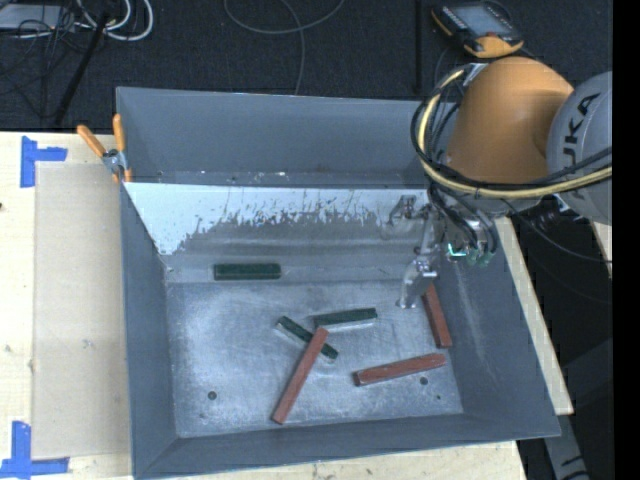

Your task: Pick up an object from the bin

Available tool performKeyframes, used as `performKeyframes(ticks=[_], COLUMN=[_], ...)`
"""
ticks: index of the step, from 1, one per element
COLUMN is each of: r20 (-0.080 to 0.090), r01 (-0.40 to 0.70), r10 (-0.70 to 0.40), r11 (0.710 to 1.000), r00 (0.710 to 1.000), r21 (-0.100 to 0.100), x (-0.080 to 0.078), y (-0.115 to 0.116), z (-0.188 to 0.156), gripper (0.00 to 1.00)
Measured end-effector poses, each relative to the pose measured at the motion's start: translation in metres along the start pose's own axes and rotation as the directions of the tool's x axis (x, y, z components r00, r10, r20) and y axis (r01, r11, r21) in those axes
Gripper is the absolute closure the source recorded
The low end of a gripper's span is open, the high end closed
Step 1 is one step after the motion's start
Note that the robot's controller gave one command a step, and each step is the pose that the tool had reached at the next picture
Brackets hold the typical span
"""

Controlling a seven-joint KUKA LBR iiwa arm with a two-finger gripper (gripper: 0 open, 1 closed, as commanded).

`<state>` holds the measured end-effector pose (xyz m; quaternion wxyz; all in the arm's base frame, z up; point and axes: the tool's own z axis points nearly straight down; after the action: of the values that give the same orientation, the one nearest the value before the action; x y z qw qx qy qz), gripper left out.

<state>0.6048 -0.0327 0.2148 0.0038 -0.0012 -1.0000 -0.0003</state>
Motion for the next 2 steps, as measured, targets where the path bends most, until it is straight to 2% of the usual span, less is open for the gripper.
performKeyframes(ticks=[1,2], r20=[0.008,0.015], r01=[0.001,0.026], r10=[-0.001,-0.026], r11=[1.0,1.0], r00=[1.0,1.0], r21=[0.0,0.002], x=[-0.002,0.005], y=[0.0,0.009], z=[-0.004,0.041], gripper=[0.0,0.0])
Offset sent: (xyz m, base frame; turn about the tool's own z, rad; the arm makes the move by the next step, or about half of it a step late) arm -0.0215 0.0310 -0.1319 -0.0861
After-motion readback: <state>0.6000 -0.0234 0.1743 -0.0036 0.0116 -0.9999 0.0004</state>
